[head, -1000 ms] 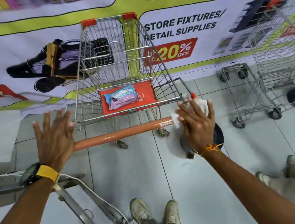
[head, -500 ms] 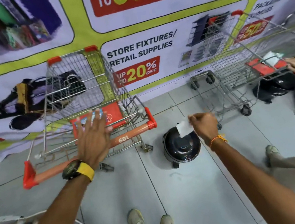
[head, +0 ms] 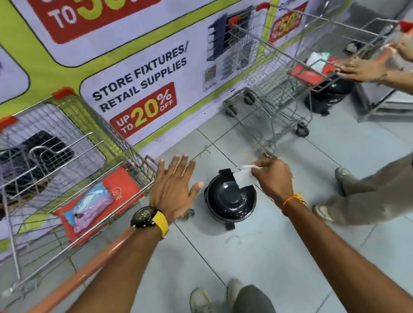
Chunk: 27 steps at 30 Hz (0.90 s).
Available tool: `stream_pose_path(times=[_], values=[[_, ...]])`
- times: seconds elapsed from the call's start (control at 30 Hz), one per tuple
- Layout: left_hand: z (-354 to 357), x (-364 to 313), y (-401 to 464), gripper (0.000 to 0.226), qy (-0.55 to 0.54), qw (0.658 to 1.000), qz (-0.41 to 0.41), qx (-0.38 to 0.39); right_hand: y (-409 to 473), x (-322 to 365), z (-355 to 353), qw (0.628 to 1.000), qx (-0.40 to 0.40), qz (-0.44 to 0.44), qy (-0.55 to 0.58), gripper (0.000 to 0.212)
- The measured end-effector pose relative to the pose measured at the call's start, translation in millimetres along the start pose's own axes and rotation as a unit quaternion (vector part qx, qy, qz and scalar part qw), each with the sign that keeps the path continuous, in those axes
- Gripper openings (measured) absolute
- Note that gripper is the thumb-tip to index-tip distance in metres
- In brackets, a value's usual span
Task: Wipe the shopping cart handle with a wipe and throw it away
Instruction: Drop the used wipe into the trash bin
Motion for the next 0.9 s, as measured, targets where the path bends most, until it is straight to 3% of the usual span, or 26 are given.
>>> stream_pose_path(times=[0.1,0.2,0.37,0.53,0.63,0.9], values=[[5,8,3,0.066,-0.070,0.997,-0.024,0.015,-6,-8,-10,0.999,-0.029,-0.034,0.017,0.039],[5,8,5,0.061,-0.094,0.995,-0.023,0.019,1,-24,-20,0.997,-0.069,0.004,0.042,0.047],[8,8,11,0.058,-0.103,0.994,-0.027,0.017,27,-42,-17,0.992,-0.074,0.067,0.081,0.012],[11,7,17,0.059,-0.098,0.995,-0.028,0.015,50,-43,-16,0.988,-0.052,0.073,0.123,0.021],[10,7,24,0.059,-0.112,0.993,-0.032,0.017,60,-53,-15,0.992,-0.044,0.079,0.093,0.012],[6,2,29,0.059,-0.125,0.991,-0.037,0.018,70,-75,-16,0.997,-0.042,0.060,-0.028,0.030]])
Point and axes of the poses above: each hand's wrist, its own y-axis towards the middle knuckle, its own z-axis out of the palm, x = y × z, the point moved 8 cm from there along y, towards the middle knuckle, and after that the axes turned 13 degrees about -z, right-handed, at the moved point
